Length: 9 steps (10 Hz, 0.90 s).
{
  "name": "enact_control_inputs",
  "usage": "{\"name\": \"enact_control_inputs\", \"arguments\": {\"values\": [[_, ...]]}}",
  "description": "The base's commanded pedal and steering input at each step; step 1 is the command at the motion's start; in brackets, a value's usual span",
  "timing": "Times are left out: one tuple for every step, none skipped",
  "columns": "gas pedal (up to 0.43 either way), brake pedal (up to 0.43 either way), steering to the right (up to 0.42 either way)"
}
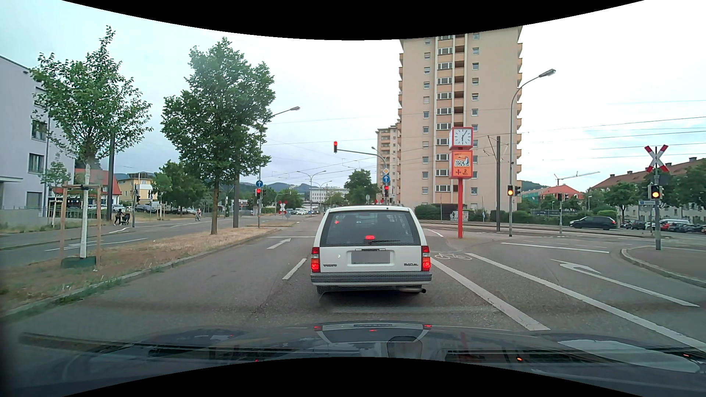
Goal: Follow the waypoints while adhering to traffic rules and regulations
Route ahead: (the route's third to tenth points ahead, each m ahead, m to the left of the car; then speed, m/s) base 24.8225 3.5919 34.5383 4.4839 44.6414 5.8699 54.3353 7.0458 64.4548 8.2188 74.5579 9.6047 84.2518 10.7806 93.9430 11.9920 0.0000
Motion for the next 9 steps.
{"name": "enact_control_inputs", "arguments": {"values": [[0.0, 0.287, -0.024], [0.0, 0.287, -0.024], [0.0, 0.287, -0.024], [0.0, 0.287, -0.024], [0.0, 0.287, -0.024], [0.0, 0.287, -0.024], [0.0, 0.287, -0.024], [0.0, 0.287, -0.024], [0.0, 0.287, -0.024]]}}
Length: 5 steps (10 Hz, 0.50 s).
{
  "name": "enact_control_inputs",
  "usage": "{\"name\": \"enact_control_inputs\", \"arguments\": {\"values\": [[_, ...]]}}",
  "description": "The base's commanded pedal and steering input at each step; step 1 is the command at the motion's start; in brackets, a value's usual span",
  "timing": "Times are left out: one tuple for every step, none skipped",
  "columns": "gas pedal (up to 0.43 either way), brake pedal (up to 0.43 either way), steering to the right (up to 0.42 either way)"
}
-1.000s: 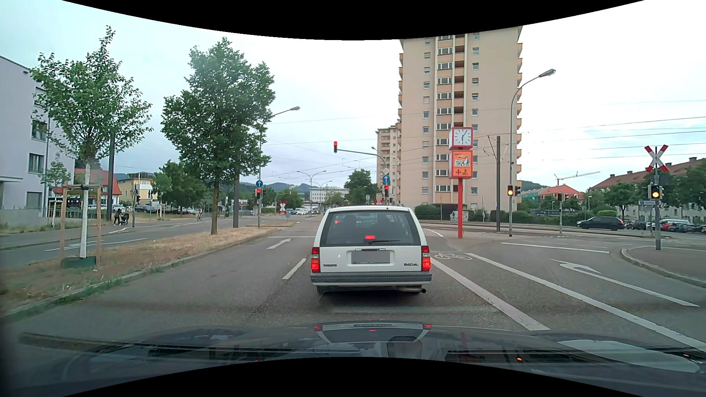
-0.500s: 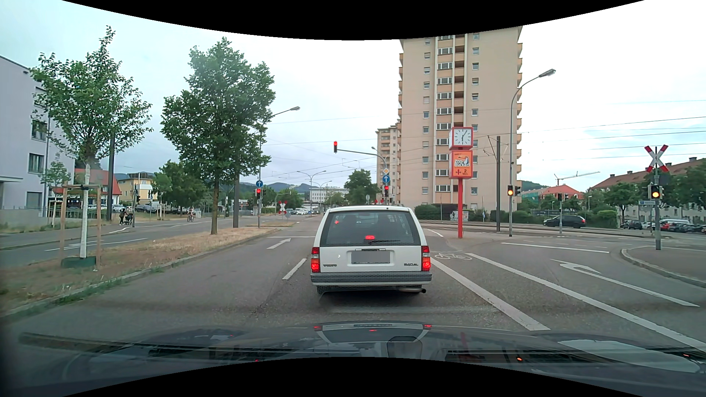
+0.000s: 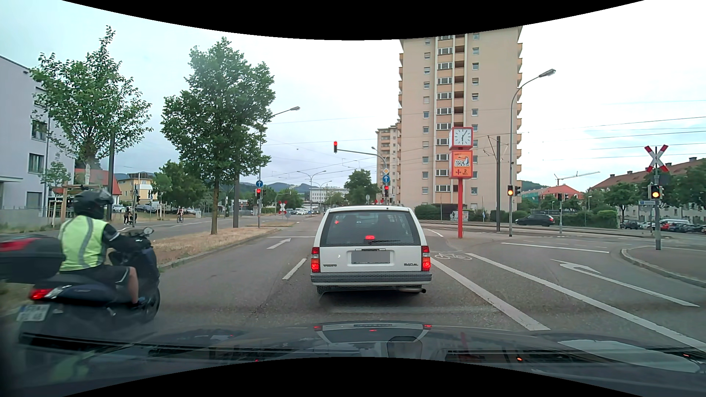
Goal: Follow the waypoints while adhering to traffic rules and regulations
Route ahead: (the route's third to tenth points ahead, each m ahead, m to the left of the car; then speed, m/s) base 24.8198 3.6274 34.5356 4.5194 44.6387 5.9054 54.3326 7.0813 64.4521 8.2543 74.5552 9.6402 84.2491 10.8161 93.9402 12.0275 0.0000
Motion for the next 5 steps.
{"name": "enact_control_inputs", "arguments": {"values": [[0.0, 0.287, -0.024], [0.0, 0.287, -0.024], [0.0, 0.287, -0.024], [0.0, 0.287, -0.024], [0.0, 0.287, -0.024]]}}
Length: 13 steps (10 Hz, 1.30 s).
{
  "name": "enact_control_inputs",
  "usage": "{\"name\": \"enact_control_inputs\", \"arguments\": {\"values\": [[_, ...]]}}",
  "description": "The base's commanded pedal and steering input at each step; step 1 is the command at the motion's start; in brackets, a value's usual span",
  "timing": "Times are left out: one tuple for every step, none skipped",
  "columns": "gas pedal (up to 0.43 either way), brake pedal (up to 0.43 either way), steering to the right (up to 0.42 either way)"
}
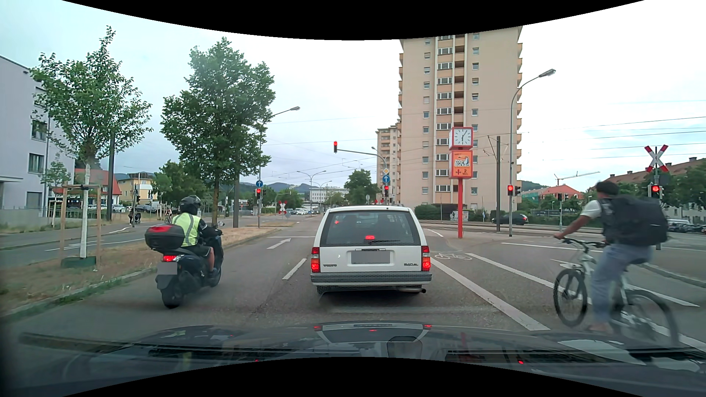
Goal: Follow the waypoints while adhering to traffic rules and regulations
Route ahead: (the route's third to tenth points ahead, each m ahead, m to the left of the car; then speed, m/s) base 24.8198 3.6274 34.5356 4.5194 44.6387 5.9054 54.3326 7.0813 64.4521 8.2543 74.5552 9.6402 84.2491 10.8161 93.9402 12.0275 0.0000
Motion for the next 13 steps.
{"name": "enact_control_inputs", "arguments": {"values": [[0.0, 0.287, -0.024], [0.0, 0.287, -0.024], [0.0, 0.287, -0.024], [0.0, 0.287, -0.024], [0.0, 0.287, -0.024], [0.0, 0.287, -0.024], [0.0, 0.287, -0.024], [0.0, 0.287, -0.024], [0.0, 0.287, -0.024], [0.0, 0.287, -0.024], [0.0, 0.287, -0.024], [0.0, 0.287, -0.024], [0.0, 0.287, -0.024]]}}
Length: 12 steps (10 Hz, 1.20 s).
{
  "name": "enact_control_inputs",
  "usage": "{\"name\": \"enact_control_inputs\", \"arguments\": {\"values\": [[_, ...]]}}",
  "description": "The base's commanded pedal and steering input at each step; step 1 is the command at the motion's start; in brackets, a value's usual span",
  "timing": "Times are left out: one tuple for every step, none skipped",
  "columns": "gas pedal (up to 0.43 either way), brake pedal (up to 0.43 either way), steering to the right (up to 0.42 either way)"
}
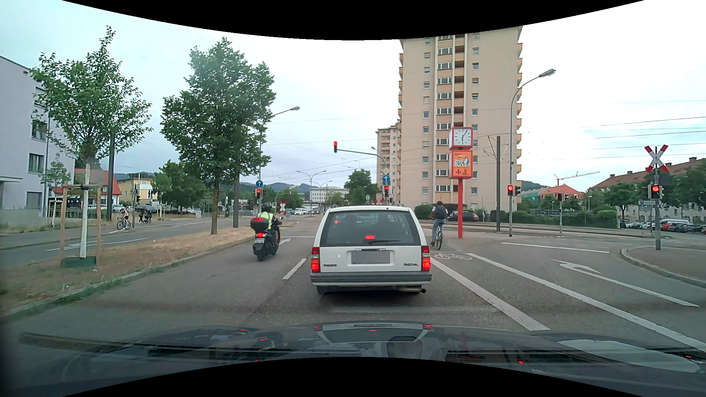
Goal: Follow the waypoints while adhering to traffic rules and regulations
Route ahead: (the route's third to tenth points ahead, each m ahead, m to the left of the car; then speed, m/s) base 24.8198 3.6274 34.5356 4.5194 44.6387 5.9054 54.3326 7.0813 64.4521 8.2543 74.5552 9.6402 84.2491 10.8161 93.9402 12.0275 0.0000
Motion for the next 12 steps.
{"name": "enact_control_inputs", "arguments": {"values": [[0.0, 0.287, -0.024], [0.0, 0.287, -0.024], [0.0, 0.287, -0.024], [0.0, 0.287, -0.024], [0.0, 0.287, -0.024], [0.0, 0.287, -0.024], [0.0, 0.287, -0.024], [0.0, 0.287, -0.024], [0.0, 0.287, -0.024], [0.0, 0.287, -0.024], [0.0, 0.287, -0.024], [0.0, 0.287, -0.024]]}}
